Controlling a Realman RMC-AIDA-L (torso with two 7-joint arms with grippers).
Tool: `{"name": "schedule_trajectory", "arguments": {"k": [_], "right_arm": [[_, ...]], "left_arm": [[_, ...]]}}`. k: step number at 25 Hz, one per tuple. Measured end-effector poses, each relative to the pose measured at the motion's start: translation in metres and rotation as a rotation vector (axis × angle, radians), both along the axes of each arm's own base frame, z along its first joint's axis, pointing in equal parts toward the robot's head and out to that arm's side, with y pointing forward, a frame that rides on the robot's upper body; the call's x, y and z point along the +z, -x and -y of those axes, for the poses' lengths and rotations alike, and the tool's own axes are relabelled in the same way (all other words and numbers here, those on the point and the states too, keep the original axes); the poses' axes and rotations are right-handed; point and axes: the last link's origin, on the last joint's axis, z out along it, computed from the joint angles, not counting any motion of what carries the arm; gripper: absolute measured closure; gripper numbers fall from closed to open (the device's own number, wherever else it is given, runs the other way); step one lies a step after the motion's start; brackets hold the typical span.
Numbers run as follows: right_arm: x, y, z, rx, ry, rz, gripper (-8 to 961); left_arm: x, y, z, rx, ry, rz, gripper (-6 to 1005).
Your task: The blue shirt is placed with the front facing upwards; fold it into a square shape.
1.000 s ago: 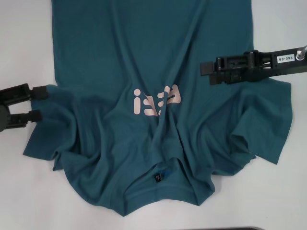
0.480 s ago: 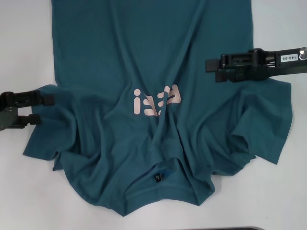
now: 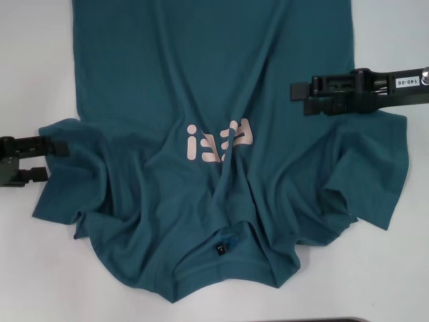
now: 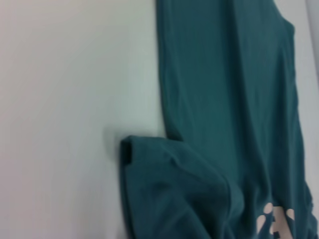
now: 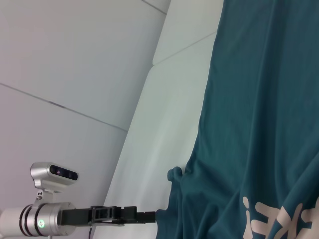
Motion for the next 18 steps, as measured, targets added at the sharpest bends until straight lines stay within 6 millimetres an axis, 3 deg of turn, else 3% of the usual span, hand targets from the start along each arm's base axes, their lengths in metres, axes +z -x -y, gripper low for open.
{"name": "schedule_trajectory", "arguments": {"k": [18], "right_arm": [[0.001,0.0,0.001,-0.007,0.002,-0.018,8]], "left_arm": [[-0.011,0.004,0.001,-0.003,0.016,-0.05,66]]}}
